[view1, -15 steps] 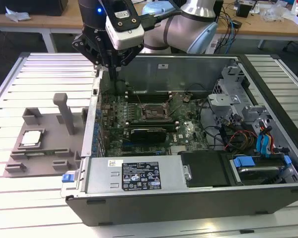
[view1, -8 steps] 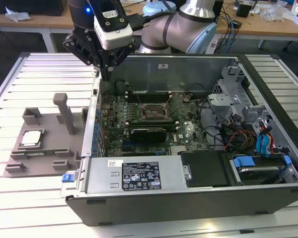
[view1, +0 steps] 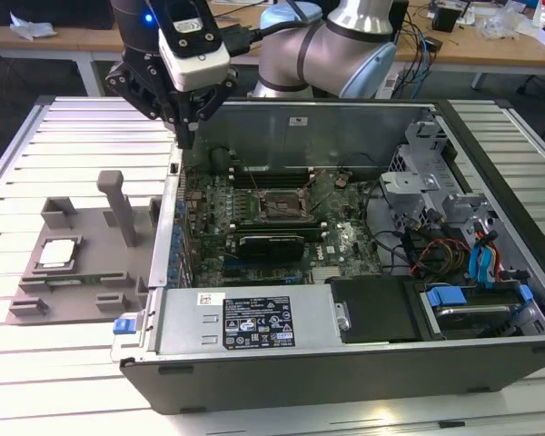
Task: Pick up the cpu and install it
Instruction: 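Reach for the cpu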
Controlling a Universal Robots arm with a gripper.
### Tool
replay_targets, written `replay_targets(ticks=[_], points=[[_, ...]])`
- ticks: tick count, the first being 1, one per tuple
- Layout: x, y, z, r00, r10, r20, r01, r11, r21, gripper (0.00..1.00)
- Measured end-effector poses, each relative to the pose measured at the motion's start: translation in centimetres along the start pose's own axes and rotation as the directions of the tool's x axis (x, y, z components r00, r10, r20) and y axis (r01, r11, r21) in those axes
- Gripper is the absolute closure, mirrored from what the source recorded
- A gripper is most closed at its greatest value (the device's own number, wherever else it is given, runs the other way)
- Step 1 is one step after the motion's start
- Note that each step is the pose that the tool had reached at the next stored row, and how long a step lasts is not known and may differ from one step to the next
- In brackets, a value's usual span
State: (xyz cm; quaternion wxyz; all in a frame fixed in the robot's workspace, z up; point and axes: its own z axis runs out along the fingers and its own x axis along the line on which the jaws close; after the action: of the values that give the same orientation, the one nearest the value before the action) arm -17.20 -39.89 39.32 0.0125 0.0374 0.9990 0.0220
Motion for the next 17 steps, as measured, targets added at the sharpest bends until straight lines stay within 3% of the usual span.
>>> replay_targets(ticks=[17], points=[[1.93,-0.14,-0.06,1.0,0.0,-0.0001,0.0,1.0,0.0001,0.89]])
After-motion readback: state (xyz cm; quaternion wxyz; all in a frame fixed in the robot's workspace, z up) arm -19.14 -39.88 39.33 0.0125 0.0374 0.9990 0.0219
